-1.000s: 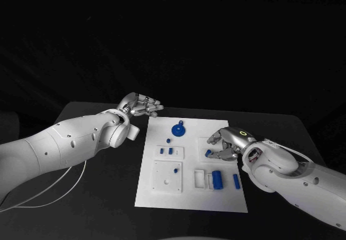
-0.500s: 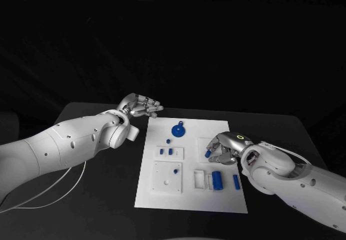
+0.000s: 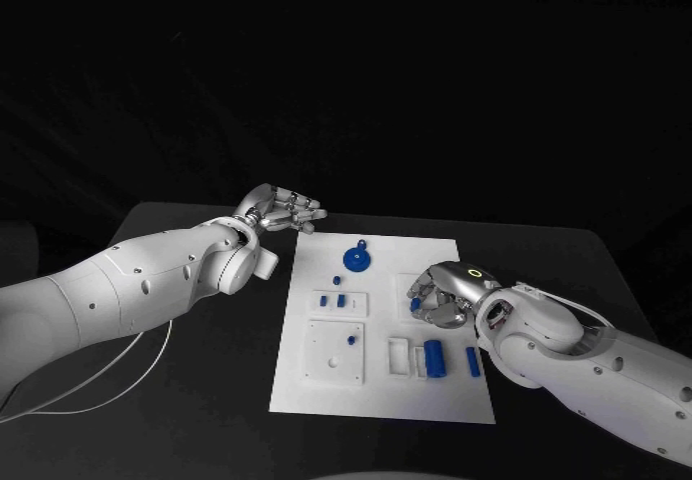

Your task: Assemble the parts on the task board

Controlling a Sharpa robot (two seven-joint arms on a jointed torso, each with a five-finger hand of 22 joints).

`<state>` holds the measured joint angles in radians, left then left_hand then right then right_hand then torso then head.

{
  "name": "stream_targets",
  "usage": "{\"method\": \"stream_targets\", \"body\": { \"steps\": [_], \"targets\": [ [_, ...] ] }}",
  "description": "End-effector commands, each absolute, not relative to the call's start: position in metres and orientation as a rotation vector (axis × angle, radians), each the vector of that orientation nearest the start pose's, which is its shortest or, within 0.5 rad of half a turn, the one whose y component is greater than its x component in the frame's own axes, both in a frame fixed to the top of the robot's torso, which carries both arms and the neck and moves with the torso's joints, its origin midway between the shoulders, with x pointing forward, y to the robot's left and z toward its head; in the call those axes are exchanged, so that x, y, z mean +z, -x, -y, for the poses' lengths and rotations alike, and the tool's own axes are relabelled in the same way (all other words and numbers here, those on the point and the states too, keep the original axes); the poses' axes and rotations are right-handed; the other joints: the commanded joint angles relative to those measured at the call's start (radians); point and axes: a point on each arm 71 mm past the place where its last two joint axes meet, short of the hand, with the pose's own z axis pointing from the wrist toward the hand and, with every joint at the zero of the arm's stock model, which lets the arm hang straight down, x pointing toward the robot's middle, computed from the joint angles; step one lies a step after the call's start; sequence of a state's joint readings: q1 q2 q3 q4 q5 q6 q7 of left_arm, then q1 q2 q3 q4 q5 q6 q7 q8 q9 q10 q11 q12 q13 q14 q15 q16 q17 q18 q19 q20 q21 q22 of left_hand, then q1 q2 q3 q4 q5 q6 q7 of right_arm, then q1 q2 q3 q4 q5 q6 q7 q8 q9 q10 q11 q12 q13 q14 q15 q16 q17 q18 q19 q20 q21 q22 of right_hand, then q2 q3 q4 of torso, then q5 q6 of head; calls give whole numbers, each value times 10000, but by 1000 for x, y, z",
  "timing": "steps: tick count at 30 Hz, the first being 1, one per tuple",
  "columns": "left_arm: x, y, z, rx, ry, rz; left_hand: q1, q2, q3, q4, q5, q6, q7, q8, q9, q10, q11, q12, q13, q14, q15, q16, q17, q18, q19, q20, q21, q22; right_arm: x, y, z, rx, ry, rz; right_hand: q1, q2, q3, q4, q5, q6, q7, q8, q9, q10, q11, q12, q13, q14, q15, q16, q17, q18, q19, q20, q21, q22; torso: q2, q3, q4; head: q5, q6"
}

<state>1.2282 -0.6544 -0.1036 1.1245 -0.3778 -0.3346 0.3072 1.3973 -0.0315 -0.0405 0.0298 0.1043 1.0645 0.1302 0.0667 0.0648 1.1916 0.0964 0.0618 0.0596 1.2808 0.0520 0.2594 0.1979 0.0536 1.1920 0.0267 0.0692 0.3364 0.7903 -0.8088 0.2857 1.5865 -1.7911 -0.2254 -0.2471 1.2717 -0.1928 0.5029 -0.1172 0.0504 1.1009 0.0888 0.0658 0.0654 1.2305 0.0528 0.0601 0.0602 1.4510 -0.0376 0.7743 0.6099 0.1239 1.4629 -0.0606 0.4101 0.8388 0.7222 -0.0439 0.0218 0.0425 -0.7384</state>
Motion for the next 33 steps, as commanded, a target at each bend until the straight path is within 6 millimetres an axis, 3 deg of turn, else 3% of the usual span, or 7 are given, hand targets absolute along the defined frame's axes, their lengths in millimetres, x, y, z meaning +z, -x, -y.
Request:
{"method": "stream_targets", "body": {
  "steps": [1,10,18,25,27,33],
  "targets": [
    [-205,-553,-229,-11661,7650,-15173,-34,50,-20,3,-18,-67,4,-26,11,-49,28,-21,5,-45,-19,-22,-7,-65,13,59,48,-11,-251,-439,179,5612,1843,-17192,-52,189,134,22,-28,96,-17,-10,8,74,-2,-11,-4,19,-39,57,12,24,387,-59,29,14,-6,-1,2,3,-17],
    [-205,-553,-230,-11653,7657,-15166,-35,57,-17,7,-16,-49,-1,-21,14,-50,28,-21,5,-49,-18,-24,-8,-66,13,60,47,-21,-254,-439,178,5429,1980,-17272,79,695,482,-135,-25,767,26,25,42,448,-105,2,12,3,-114,75,39,-10,365,-122,63,87,-5,7,-2,38,-43],
    [-205,-553,-230,-11663,7658,-15183,-27,71,-15,10,-19,-9,-12,-20,14,-53,27,-20,5,-55,-18,-27,-9,-66,15,60,46,-42,-260,-438,173,5188,2247,-17276,65,940,296,-449,-23,1184,-26,-3,45,820,-228,12,34,-6,-186,75,82,-97,333,-201,79,196,-1,6,-5,42,-65],
    [-205,-553,-231,-11657,7664,-15191,-27,71,-15,10,-19,-9,-12,-20,14,-53,27,-20,5,-55,-18,-27,-9,-66,15,60,46,-42,-261,-438,172,5042,2218,-17064,177,1076,660,-704,-16,1393,-48,2,77,1079,-288,16,50,-21,-239,64,103,-122,316,-254,102,274,-4,6,-3,34,-73],
    [-205,-553,-231,-11654,7666,-15192,-27,71,-15,10,-19,-9,-12,-20,14,-53,27,-20,5,-55,-18,-27,-9,-66,15,60,46,-42,-260,-438,172,5025,2149,-16945,-31,1010,1168,-865,-18,1475,-65,-10,94,1197,-306,17,55,-8,-266,61,122,-133,301,-287,144,374,-6,5,-7,30,-69],
    [-205,-554,-232,-11638,7671,-15195,-27,71,-15,10,-19,-9,-12,-20,14,-53,27,-20,5,-55,-18,-27,-9,-66,15,60,46,-42,-255,-437,172,5162,1874,-16437,-134,988,1479,-983,-19,1616,-106,-5,145,1385,-354,17,71,-2,-325,46,149,-129,299,-347,178,511,-7,14,-7,33,-55]
  ]
}}
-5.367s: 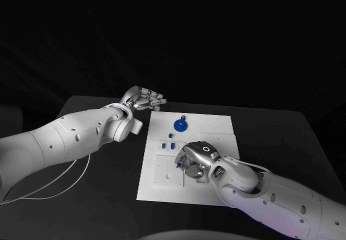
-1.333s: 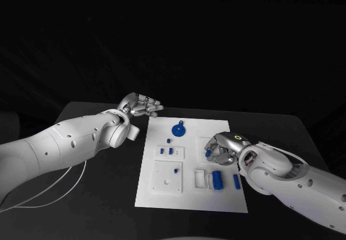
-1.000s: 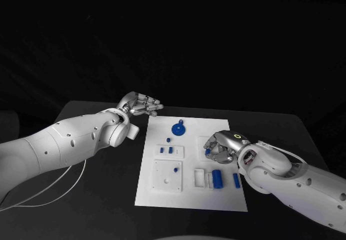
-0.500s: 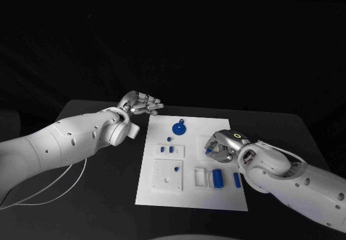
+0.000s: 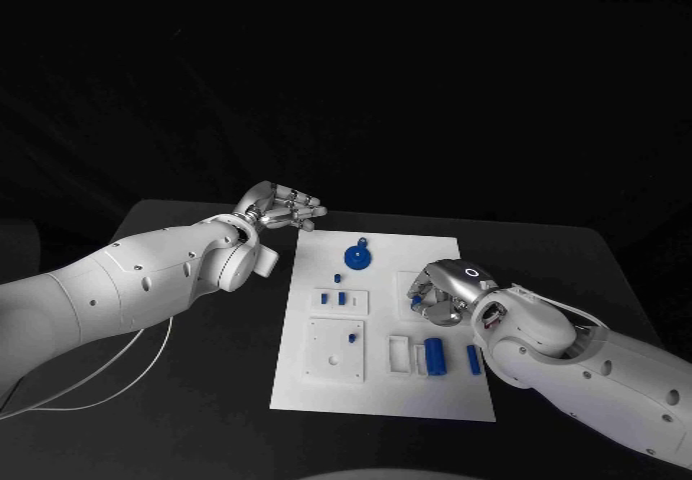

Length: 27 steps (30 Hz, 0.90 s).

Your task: Assemble the parts on the task board

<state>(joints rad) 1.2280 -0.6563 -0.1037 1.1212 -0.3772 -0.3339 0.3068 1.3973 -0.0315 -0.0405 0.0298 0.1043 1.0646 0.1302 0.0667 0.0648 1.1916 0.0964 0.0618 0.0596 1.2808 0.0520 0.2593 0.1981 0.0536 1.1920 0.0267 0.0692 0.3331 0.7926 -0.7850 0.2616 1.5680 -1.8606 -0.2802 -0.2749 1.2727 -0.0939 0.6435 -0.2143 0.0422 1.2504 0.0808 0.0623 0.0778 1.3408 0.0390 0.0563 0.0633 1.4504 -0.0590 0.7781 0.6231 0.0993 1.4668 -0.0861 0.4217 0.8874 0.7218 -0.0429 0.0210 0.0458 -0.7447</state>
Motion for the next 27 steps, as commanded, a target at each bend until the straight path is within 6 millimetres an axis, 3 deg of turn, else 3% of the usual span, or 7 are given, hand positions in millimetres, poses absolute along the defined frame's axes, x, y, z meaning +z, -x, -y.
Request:
{"method": "stream_targets", "body": {
  "steps": [1,9,17,22,27],
  "targets": [
    [-205,-554,-232,-11630,7673,-15192,-28,71,-16,10,-19,-9,-12,-20,13,-53,27,-20,5,-55,-17,-27,-11,-66,15,60,46,-9,-253,-437,172,5213,1830,-16356,-151,-5,91,-16,61,134,-31,31,27,300,-223,55,41,5,-115,7,20,116,263,-97,64,39,-4,5,-1,1,8],
    [-206,-556,-234,-11550,7687,-15149,-18,92,-23,10,-23,12,-17,-25,11,-52,25,-20,5,-59,-18,-27,-12,-68,15,61,47,-39,-229,-435,168,5886,1292,-15651,-73,13,-29,63,62,175,-45,27,88,377,-249,55,45,14,-147,-35,51,94,258,-130,3,152,-4,-1,-8,12,19],
    [-206,-556,-234,-11544,7687,-15131,-18,92,-23,10,-23,12,-17,-25,11,-52,25,-20,5,-59,-18,-27,-12,-68,15,61,47,-39,-207,-429,152,7118,724,-15360,-48,24,-73,79,62,167,-44,26,107,375,-249,53,41,17,-153,-57,63,91,272,-139,-32,197,3,0,5,96,32],
    [-206,-556,-233,-11555,7676,-15117,-18,92,-23,10,-23,12,-17,-25,11,-52,25,-20,5,-59,-18,-27,-12,-68,15,61,47,-39,-203,-423,136,7721,854,-15315,-34,43,-116,85,62,159,-41,26,115,368,-247,52,40,23,-153,-69,70,87,277,-138,-57,223,-11,-18,3,152,-24],
    [-206,-557,-231,-11574,7675,-15113,-18,92,-23,10,-23,12,-17,-25,11,-52,25,-20,5,-59,-18,-27,-12,-68,15,61,47,-39,-212,-412,112,8305,1398,-15410,-26,47,-116,80,62,154,-40,25,115,364,-246,52,40,23,-152,-72,71,87,278,-138,-62,228,-2,-8,11,258,-48]
  ]
}}
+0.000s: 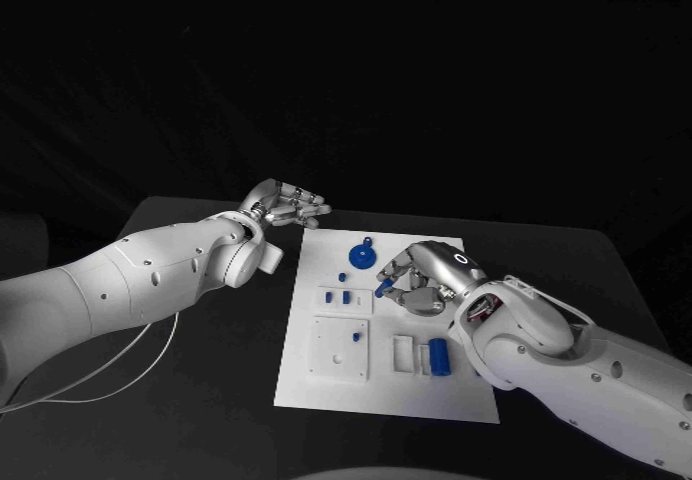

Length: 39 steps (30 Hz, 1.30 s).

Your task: Assemble the parts on the task board

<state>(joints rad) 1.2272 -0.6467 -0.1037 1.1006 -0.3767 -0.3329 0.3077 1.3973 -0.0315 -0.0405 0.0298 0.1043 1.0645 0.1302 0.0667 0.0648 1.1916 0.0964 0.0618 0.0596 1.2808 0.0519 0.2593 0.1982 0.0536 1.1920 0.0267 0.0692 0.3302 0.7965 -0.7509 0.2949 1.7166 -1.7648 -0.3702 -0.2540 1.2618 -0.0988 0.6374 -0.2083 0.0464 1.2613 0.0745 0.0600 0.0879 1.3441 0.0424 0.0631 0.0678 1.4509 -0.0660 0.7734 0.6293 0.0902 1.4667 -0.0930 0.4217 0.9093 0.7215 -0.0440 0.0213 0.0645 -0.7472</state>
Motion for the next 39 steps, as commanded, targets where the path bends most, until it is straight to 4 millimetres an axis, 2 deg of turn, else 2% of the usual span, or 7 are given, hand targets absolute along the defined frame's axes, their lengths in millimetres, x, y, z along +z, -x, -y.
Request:
{"method": "stream_targets", "body": {
  "steps": [1,7,10,18,23,29,39],
  "targets": [
    [-206,-557,-231,-11584,7676,-15115,-18,92,-23,10,-23,12,-17,-25,11,-52,24,-20,5,-59,-17,-27,-12,-68,15,61,47,-10,-215,-409,106,8415,1545,-15453,83,96,-55,20,20,45,23,47,14,331,-279,-16,-5,18,-83,-26,9,178,279,-69,-62,9,-1,1,14,89,-26],
    [-207,-557,-227,-11654,7671,-15146,-18,92,-23,10,-23,12,-17,-25,11,-52,24,-20,5,-59,-17,-27,-12,-68,15,61,47,-10,-233,-390,77,9012,2368,-15714,92,99,-61,3,20,44,22,49,19,330,-279,-17,-6,21,-82,-33,18,179,285,-69,-81,38,11,-6,13,175,-45],
    [-207,-557,-225,-11688,7663,-15165,-18,92,-23,10,-23,12,-17,-25,11,-52,24,-20,5,-59,-17,-27,-12,-68,15,61,47,-10,-241,-385,70,9158,2619,-15860,92,100,-59,0,20,44,23,49,20,330,-278,-17,-6,22,-82,-34,19,180,286,-69,-85,43,5,-11,22,193,-64],
    [-208,-557,-223,-11738,7655,-15206,-18,92,-23,10,-23,12,-17,-25,11,-52,24,-20,5,-59,-17,-27,-12,-68,15,61,47,-10,-255,-376,59,9260,3014,-16133,89,102,-50,-12,20,44,24,49,21,331,-276,-17,-6,24,-81,-39,24,181,288,-69,-98,62,7,0,5,262,-79],
    [-208,-557,-223,-11765,7683,-15220,-63,113,-66,26,-43,-7,-12,-27,10,-48,26,-19,6,-60,-14,-23,-11,-71,25,62,53,-77,-263,-374,55,9102,3284,-16393,72,106,-21,-39,20,35,26,47,21,328,-274,-16,-6,23,-81,-52,30,186,292,-69,-121,100,10,14,19,307,-94],
    [-209,-557,-222,-11787,7698,-15248,-63,113,-66,26,-43,-7,-12,-27,10,-48,26,-19,6,-60,-14,-23,-11,-71,25,62,53,-77,-269,-373,55,8872,3524,-16651,57,108,-5,-68,20,40,23,49,22,335,-276,-15,-4,26,-83,-55,37,195,300,-71,-132,122,7,4,-13,320,-145],
    [-209,-557,-222,-11797,7705,-15270,-79,121,-71,43,-40,-16,-12,-27,11,-51,26,-20,5,-57,-15,-16,-8,-71,30,63,54,-94,-274,-370,53,8740,3825,-16924,36,119,-11,-117,20,46,23,47,20,337,-276,-17,-4,26,-85,-58,48,196,314,-68,-129,176,4,-2,0,335,-166]
  ]
}}
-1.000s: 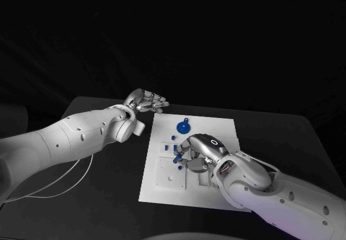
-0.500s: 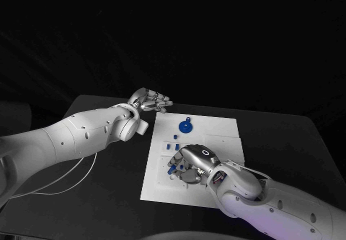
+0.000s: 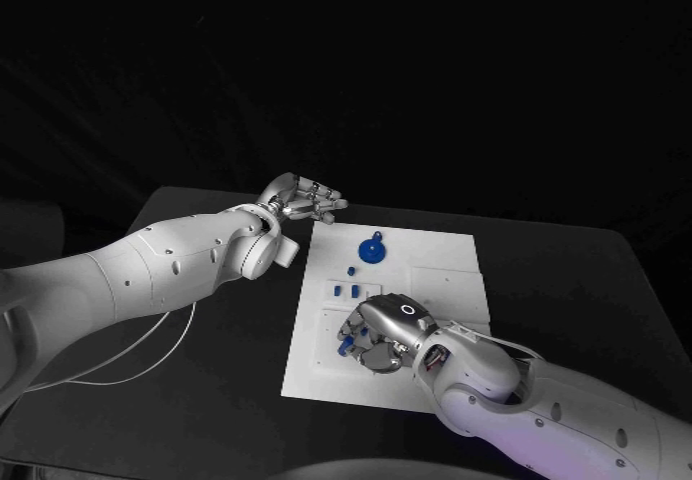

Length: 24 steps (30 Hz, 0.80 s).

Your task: Assemble the parts on the task board

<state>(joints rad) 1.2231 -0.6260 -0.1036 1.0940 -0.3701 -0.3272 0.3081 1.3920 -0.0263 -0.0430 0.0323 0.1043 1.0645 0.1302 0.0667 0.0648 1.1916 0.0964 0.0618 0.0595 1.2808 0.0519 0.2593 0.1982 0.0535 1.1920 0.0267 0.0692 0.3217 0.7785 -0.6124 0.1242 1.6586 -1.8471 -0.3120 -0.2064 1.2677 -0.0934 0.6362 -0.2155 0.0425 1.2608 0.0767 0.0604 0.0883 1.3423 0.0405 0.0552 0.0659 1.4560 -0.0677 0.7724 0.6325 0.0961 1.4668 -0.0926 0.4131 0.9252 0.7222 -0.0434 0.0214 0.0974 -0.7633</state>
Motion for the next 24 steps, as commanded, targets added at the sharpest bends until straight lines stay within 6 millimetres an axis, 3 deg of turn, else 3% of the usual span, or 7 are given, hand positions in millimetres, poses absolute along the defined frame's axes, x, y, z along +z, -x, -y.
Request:
{"method": "stream_targets", "body": {
  "steps": [1,24],
  "targets": [
    [-209,-557,-222,-11798,7705,-15272,-26,68,-46,18,-40,-16,-12,-27,11,-51,26,-20,6,-57,-15,-16,-9,-69,30,63,54,-9,-275,-370,53,8729,3843,-16939,-23,65,1,-45,58,51,1,43,16,355,-257,63,15,-24,-67,-48,16,137,314,-72,-42,17,-4,-10,-1,5,-6],
    [-210,-556,-223,-11789,7724,-15305,-26,68,-46,18,-40,-16,-12,-27,11,-51,26,-20,6,-57,-15,-16,-9,-69,30,63,54,-9,-275,-369,53,7900,3981,-16559,-92,33,111,-135,58,102,-13,47,10,400,-268,65,16,-19,-73,-46,48,140,309,-81,-54,184,1,5,-6,-1,-26]
  ]
}}
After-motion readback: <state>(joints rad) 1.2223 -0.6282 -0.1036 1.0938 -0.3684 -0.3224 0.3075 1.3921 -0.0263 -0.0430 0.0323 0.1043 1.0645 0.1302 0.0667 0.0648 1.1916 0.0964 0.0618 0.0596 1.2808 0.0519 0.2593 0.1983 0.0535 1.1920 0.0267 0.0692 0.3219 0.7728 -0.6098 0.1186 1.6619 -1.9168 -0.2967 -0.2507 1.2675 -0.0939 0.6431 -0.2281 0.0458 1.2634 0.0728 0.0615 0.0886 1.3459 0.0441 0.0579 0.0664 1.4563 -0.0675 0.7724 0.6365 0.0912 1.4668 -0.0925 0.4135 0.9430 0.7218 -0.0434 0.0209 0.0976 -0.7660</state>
